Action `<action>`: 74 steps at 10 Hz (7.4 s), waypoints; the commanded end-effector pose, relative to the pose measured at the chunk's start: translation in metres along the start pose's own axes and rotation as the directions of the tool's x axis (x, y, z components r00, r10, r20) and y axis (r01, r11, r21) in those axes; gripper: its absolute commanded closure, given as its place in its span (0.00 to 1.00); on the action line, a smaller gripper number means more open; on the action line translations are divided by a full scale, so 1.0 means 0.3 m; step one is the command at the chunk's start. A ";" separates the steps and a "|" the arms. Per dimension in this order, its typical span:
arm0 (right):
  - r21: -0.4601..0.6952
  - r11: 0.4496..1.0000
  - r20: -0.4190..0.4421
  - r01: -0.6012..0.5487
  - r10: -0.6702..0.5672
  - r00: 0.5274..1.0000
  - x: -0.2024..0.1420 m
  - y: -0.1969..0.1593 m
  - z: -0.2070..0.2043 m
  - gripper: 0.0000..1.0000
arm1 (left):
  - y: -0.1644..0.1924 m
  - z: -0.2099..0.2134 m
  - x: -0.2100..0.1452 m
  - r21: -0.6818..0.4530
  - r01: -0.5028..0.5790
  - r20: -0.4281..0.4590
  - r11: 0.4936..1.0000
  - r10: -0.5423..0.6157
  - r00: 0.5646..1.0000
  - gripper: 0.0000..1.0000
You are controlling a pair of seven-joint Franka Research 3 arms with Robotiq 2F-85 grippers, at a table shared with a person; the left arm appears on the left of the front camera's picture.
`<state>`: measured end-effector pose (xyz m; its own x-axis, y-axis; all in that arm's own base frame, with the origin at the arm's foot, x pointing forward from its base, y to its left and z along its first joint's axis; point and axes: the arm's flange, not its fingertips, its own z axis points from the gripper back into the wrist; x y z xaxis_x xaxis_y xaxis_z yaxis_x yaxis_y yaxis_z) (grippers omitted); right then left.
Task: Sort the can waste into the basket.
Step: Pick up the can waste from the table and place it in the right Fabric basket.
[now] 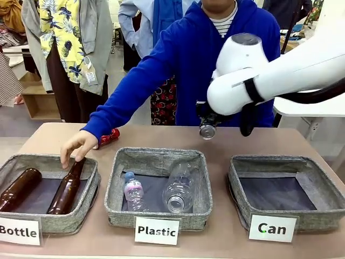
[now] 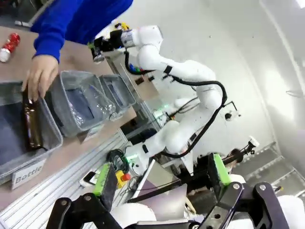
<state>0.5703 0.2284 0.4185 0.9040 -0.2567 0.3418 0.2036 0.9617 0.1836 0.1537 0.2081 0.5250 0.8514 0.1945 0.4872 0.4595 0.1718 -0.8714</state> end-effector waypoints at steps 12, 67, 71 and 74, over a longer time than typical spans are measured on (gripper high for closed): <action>0.427 0.273 -0.062 -0.862 0.960 0.273 -0.410 -0.710 0.469 1.00 | 0.304 -0.544 0.015 0.224 0.008 -0.609 0.975 0.133 0.782 0.00; 0.711 0.695 -0.282 0.109 0.139 0.949 -0.211 -0.755 0.402 0.00 | 1.080 -1.619 0.913 0.676 0.649 -0.720 0.349 0.125 0.683 0.00; 0.711 0.695 -0.282 0.109 0.139 0.949 -0.211 -0.755 0.402 0.00 | 1.275 -1.601 0.949 0.698 0.632 -0.710 0.337 0.209 0.673 0.00; 0.711 0.695 -0.282 0.109 0.139 0.949 -0.211 -0.755 0.402 0.00 | 1.293 -1.595 0.944 0.697 0.632 -0.710 0.340 0.202 0.675 0.00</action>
<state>0.4208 0.0187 0.4641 0.9923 -0.0996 0.0735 -0.0030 0.5740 0.8188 0.6902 -0.1307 0.2954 0.8374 -0.5322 0.1248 0.5327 0.8457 0.0320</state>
